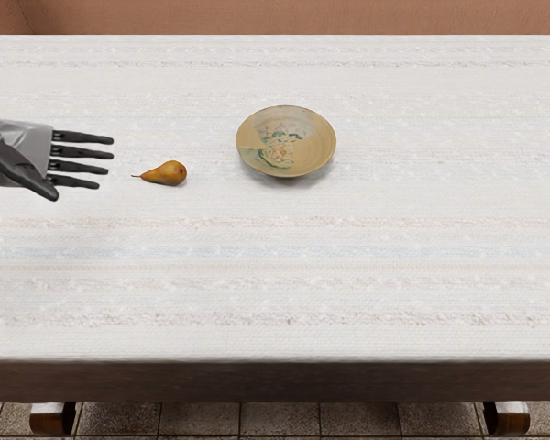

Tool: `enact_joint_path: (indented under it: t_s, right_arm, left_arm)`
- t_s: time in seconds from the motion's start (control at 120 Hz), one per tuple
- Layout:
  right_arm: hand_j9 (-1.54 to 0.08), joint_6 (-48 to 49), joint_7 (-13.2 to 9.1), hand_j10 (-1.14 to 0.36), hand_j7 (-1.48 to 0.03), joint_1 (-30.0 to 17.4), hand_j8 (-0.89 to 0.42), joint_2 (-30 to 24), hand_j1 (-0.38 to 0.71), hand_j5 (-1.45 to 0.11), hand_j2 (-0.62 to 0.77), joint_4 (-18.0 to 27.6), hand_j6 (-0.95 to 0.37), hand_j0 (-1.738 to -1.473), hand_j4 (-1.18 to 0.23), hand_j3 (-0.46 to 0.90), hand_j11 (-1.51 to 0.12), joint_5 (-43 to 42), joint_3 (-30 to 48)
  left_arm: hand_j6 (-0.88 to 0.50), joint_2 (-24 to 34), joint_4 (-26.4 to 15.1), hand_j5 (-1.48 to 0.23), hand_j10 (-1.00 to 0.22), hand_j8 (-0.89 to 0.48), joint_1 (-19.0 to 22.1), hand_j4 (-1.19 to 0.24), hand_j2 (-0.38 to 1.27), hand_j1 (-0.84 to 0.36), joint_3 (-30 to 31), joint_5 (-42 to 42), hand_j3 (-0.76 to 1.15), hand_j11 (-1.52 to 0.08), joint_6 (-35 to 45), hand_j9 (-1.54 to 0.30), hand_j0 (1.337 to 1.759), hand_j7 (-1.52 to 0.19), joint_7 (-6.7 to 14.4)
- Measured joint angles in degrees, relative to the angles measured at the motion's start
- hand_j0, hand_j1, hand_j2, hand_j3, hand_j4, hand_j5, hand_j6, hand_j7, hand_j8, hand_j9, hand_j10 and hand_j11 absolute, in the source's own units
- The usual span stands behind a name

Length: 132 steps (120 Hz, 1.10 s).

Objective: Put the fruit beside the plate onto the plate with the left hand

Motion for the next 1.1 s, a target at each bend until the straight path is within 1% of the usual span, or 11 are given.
enact_joint_path:
  t_s: [0.117, 0.225, 0.267, 0.408, 0.55, 0.6, 0.733, 0.825, 0.917, 1.017, 1.1]
  right_arm:
    - [-0.04, 0.2, 0.0, -0.03, -0.04, 0.1, -0.03, 0.0, -0.31, -0.04, -0.01, 0.0, -0.03, -1.658, -0.03, 0.0, -0.04, -0.1, -0.1]
    - [-0.04, 0.3, 0.1, -0.03, -0.04, 0.2, -0.03, 0.0, -0.31, -0.04, -0.01, 0.0, -0.03, -1.658, -0.03, 0.0, -0.04, -0.1, -0.2]
    - [-0.04, 0.3, 0.1, -0.03, -0.04, 0.3, -0.03, 0.0, -0.31, -0.04, -0.01, 0.0, -0.03, -1.658, -0.03, 0.0, -0.04, -0.1, -0.2]
    - [-0.04, 0.3, 0.1, -0.03, -0.04, 0.3, -0.03, 0.0, -0.31, -0.04, -0.01, -0.1, -0.03, -1.658, -0.03, 0.0, -0.04, -0.1, -0.2]
    - [-0.04, 0.3, 0.2, -0.03, -0.04, 0.4, -0.03, 0.0, -0.31, -0.04, -0.01, -0.1, -0.03, -1.658, -0.03, 0.0, -0.04, -0.1, -0.2]
    - [-0.04, 0.3, 0.2, -0.03, -0.04, 0.4, -0.03, 0.0, -0.31, -0.04, -0.01, -0.1, -0.03, -1.658, -0.03, 0.0, -0.04, -0.1, -0.2]
    - [-0.04, 0.3, 0.2, -0.03, -0.04, 0.4, -0.03, 0.0, -0.31, -0.04, -0.01, -0.1, -0.03, -1.658, -0.03, 0.0, -0.04, -0.1, -0.2]
    - [-0.04, 0.3, 0.3, -0.03, -0.04, 0.4, -0.03, 0.0, -0.31, -0.04, -0.01, -0.2, -0.03, -1.658, -0.03, 0.0, -0.04, -0.1, -0.2]
    - [-0.04, 0.3, 0.3, -0.03, -0.04, 0.4, -0.03, 0.0, -0.31, -0.04, -0.01, -0.3, -0.03, -1.658, -0.03, 0.0, -0.04, -0.1, -0.2]
    - [-0.04, 0.3, 0.3, -0.03, -0.04, 0.4, -0.03, 0.0, -0.31, -0.04, -0.01, -0.4, -0.03, -1.658, -0.03, 0.0, -0.04, -0.1, -0.2]
    - [-0.04, 0.3, 0.3, -0.03, -0.04, 0.4, -0.03, 0.0, -0.31, -0.04, -0.01, -0.4, -0.03, -1.658, -0.03, 0.0, -0.04, -0.1, -0.2]
  left_arm:
    - [0.0, -0.9, -0.1, 0.0, 0.0, 0.0, -0.9, 0.0, 0.0, 0.35, 0.0, 0.0, 0.0, 0.0, 0.0, 0.0, 1.658, 0.0, 0.0]
    - [0.0, -5.4, -0.1, 0.0, 0.0, 0.0, -2.0, 0.0, 0.0, 0.35, 0.0, 1.9, 0.0, 0.0, 0.0, 0.0, 1.658, 0.0, 0.0]
    - [0.0, -6.1, 0.0, 0.0, 0.0, 0.0, -2.5, 0.0, 0.0, 0.35, 0.0, 2.7, 0.0, 0.0, 0.0, 0.0, 1.658, 0.0, 0.0]
    - [0.0, -9.7, 0.4, 0.0, 0.0, 0.0, -6.8, 0.0, 0.0, 0.35, -0.4, 8.9, 0.0, 0.0, 0.0, 0.0, 1.658, 0.0, 0.0]
    - [0.0, -13.5, 0.5, 0.0, 0.0, 0.0, -11.7, 0.0, 0.0, 0.35, -1.3, 23.7, 0.0, 0.0, 0.0, 0.0, 1.658, 0.0, -0.1]
    - [0.0, -14.9, 0.5, 0.0, 0.0, 0.0, -12.3, 0.0, 0.0, 0.35, -1.5, 29.5, 0.0, 0.0, 0.0, 0.0, 1.658, 0.0, -0.2]
    - [0.0, -22.0, 0.5, 0.0, 0.0, 0.0, -12.8, 0.0, 0.0, 0.35, -1.6, 45.7, 0.0, 0.0, 1.1, 0.0, 1.658, 0.0, -0.2]
    - [0.0, -24.4, 0.4, 0.0, 0.0, 0.0, -12.7, 0.0, 0.0, 0.35, -1.4, 53.8, 0.0, 0.0, 5.5, 0.0, 1.658, 0.0, 0.0]
    - [0.0, -26.2, 0.6, 0.0, 0.0, 0.0, -12.0, 0.0, 0.0, 0.35, -1.1, 57.9, 0.0, 0.0, 9.5, 0.0, 1.658, 0.0, 0.1]
    - [0.0, -29.8, 0.6, 0.0, 0.0, 0.0, -10.8, 0.0, 0.0, 0.35, 2.0, 63.2, 0.0, 0.0, 17.2, 0.0, 1.658, 0.0, 0.1]
    - [0.0, -31.1, 0.7, 0.0, 0.0, 0.0, -10.3, 0.0, 0.0, 0.35, 4.4, 67.7, 0.0, 0.0, 23.0, 0.0, 1.658, 0.0, 0.1]
